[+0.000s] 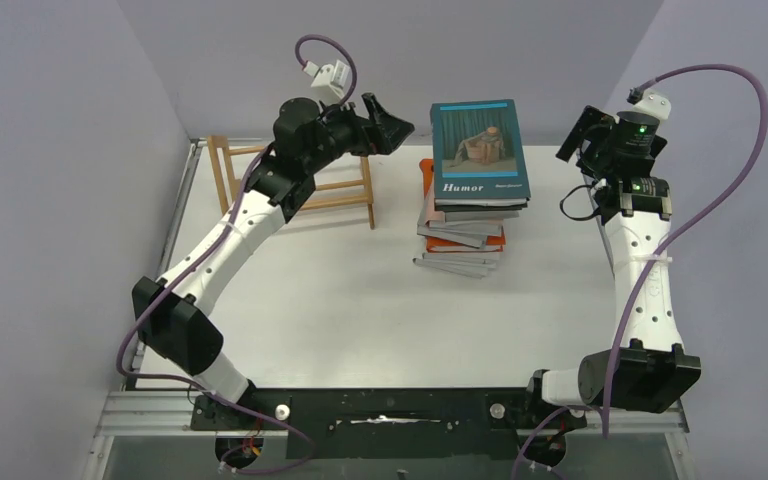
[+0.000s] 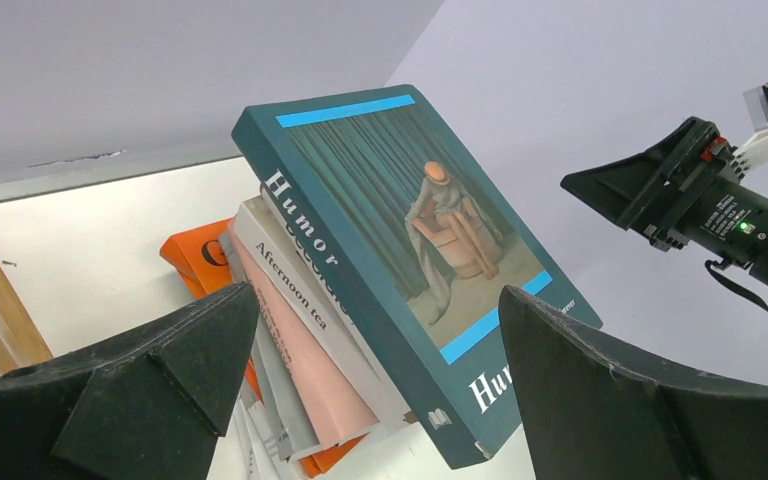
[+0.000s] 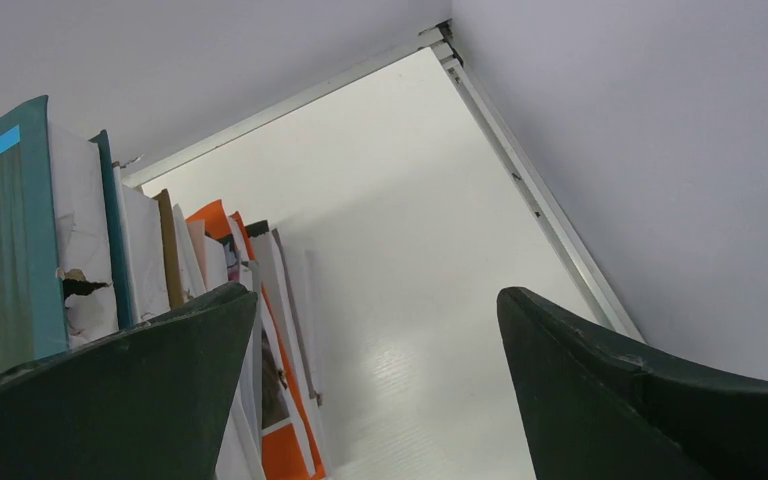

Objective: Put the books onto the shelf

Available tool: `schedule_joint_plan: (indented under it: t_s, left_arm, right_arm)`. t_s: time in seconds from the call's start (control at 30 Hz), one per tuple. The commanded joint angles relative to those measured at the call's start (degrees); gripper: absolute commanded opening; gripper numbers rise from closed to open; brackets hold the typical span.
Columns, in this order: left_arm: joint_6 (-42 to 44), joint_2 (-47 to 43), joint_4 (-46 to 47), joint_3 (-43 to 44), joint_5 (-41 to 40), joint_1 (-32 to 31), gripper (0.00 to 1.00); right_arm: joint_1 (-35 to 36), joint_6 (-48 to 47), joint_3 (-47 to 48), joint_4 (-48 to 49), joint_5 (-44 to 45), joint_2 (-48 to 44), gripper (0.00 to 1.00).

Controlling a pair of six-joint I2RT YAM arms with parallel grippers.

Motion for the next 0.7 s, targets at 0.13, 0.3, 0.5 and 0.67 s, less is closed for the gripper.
schedule_joint_plan:
  t_s: [0.13, 0.3, 0.5, 0.67]
  left_arm:
    - [0.2, -5.2, 9.7, -3.9, 2.1, 0.6, 0.93]
    - [0.7, -6.2, 10.2, -4.6, 2.1, 0.7, 0.93]
    - [0.2, -4.4, 9.4, -4.0, 1.9, 0.8, 0.93]
    - [-2.2, 3.0, 8.3, 1.6, 9.2, 1.9, 0.93]
  right_arm:
    - [-0.5, 0.1, 0.4, 2.8, 1.6, -3.0, 0.98]
    - [-0.5, 0.2, -0.2, 3.0, 1.5, -3.4, 0.98]
    - [-0.5, 0.2, 0.0, 3.0, -1.1, -3.4, 0.98]
    - [-0.2, 1.7, 0.2, 3.6, -7.1, -1.8, 0.98]
